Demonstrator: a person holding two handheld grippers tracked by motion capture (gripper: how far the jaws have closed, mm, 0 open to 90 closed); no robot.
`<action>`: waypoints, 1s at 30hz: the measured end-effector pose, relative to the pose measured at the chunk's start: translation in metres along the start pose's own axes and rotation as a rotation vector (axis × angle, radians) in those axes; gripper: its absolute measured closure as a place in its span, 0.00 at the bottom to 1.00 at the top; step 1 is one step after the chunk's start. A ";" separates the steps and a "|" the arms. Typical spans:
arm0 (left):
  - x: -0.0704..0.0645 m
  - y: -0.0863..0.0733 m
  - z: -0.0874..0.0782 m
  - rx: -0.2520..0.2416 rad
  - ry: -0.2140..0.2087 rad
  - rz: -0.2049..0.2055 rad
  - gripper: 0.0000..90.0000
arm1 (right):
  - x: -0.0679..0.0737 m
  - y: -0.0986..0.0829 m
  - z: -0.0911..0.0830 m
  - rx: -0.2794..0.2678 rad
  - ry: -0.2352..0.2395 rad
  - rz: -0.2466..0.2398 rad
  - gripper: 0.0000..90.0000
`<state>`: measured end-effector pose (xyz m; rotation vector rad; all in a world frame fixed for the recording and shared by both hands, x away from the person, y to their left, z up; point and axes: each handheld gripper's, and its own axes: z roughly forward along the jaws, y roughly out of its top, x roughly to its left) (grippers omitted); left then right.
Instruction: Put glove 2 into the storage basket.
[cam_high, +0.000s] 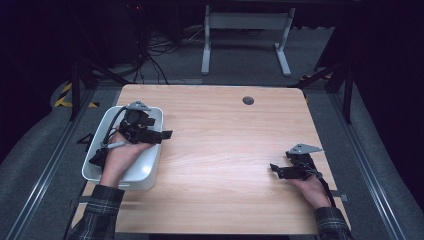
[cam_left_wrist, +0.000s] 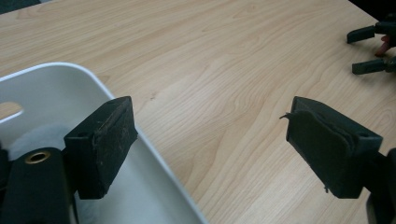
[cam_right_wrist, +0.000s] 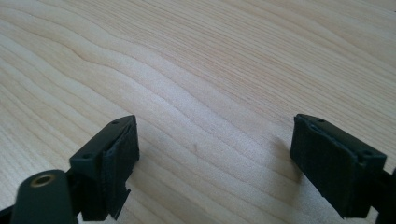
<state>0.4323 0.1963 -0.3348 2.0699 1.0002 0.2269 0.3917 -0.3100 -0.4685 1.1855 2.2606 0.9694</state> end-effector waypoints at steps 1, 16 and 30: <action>-0.003 0.001 0.003 0.003 0.001 0.010 0.18 | 0.000 0.000 0.000 0.000 0.000 0.000 0.18; -0.047 0.002 0.047 -0.008 -0.091 0.086 0.18 | 0.000 0.000 0.000 -0.001 0.003 -0.004 0.18; -0.076 -0.015 0.090 0.033 -0.136 0.119 0.18 | 0.001 0.000 0.000 -0.001 0.007 -0.007 0.18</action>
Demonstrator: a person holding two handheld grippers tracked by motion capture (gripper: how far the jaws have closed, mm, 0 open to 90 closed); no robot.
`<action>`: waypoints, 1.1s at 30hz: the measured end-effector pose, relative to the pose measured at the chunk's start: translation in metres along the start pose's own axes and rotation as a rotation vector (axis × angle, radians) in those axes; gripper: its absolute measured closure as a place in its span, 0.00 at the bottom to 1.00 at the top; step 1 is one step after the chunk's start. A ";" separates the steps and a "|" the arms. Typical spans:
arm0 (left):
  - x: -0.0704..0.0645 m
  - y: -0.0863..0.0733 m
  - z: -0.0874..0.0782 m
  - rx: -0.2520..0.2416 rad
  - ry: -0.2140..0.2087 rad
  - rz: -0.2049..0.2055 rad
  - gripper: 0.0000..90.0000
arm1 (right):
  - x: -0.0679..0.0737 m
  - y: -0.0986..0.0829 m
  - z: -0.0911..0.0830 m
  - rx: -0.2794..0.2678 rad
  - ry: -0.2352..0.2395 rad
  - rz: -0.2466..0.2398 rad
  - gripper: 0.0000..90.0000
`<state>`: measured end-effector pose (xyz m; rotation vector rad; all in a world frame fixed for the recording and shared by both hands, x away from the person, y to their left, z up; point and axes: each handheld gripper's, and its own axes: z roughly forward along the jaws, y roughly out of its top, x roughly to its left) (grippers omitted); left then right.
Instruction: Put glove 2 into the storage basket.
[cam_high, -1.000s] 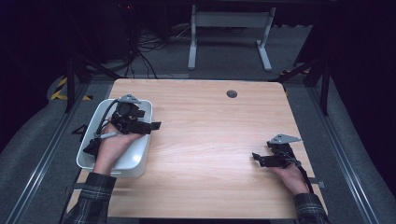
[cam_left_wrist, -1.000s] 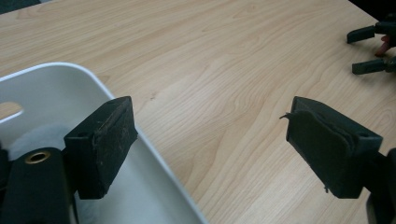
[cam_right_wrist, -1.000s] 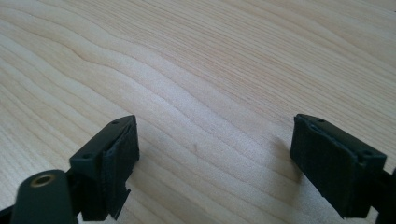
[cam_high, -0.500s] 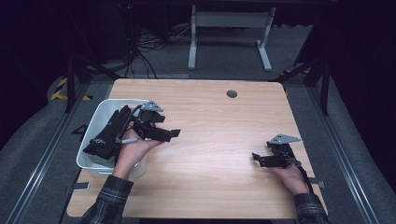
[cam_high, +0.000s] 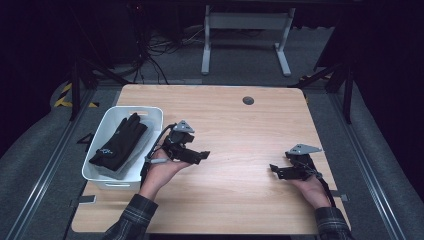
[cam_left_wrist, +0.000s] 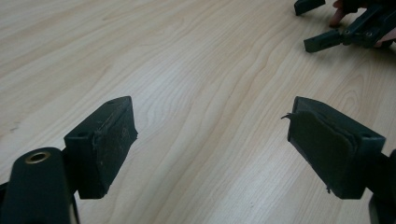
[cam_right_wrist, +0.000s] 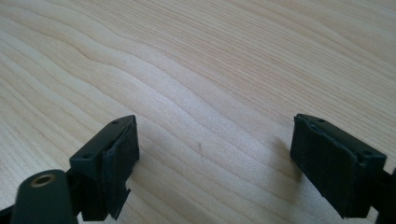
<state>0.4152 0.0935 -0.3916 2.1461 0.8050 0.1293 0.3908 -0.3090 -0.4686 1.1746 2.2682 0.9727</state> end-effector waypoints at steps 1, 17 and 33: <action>-0.001 -0.001 0.003 0.010 -0.007 0.002 0.18 | 0.000 0.000 0.000 0.000 -0.001 -0.001 0.18; -0.020 -0.018 0.046 0.062 -0.017 0.050 0.18 | 0.000 0.000 0.000 0.000 0.001 -0.002 0.18; -0.032 -0.033 0.072 0.087 -0.017 0.079 0.18 | 0.000 0.000 0.000 0.000 0.003 -0.002 0.18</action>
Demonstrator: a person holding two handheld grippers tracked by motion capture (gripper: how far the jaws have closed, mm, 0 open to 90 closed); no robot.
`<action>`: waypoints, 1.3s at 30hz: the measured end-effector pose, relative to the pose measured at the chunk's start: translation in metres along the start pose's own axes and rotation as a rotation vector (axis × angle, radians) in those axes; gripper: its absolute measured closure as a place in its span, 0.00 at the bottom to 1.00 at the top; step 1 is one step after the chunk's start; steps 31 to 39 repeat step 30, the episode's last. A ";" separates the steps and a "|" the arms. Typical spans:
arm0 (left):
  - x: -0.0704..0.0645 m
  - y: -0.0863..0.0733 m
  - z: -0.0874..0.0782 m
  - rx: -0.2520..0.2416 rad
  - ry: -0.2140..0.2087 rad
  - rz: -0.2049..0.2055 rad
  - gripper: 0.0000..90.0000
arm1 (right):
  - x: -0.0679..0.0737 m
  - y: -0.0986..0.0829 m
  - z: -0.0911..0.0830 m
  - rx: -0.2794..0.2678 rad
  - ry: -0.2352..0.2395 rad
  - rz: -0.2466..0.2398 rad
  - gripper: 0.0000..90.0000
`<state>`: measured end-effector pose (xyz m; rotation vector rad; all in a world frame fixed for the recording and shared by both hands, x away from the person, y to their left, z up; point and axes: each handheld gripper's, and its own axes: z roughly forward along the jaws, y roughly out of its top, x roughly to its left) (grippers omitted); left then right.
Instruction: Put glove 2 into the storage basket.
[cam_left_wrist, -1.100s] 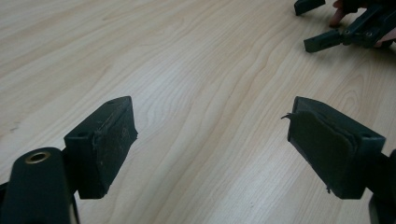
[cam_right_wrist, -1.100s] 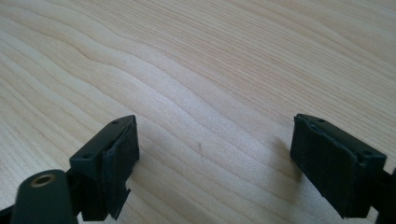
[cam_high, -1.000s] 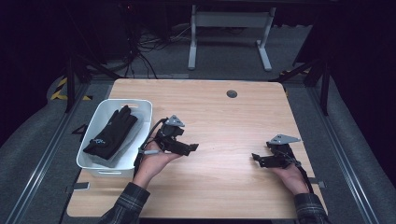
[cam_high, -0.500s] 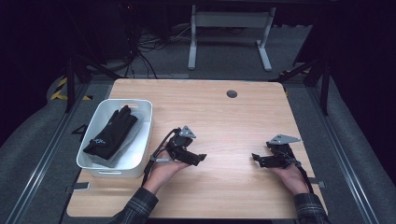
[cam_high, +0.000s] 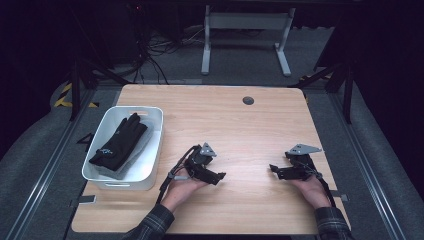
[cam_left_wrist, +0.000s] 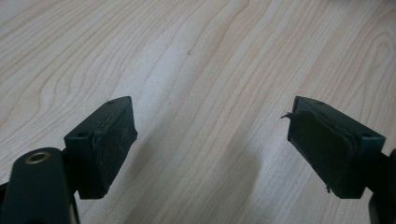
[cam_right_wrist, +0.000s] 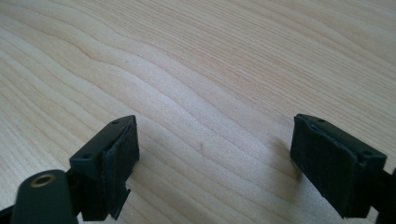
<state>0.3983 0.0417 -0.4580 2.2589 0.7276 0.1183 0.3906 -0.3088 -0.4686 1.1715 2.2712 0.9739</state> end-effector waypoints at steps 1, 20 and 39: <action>0.000 -0.001 0.001 -0.004 0.008 0.003 0.17 | 0.000 0.000 0.000 0.000 0.000 0.000 0.18; -0.013 -0.012 0.015 -0.004 0.061 0.099 0.06 | 0.001 0.000 0.000 -0.001 0.007 -0.005 0.18; -0.014 -0.012 0.016 -0.007 0.059 0.102 0.06 | 0.001 0.000 0.000 -0.001 0.008 -0.006 0.18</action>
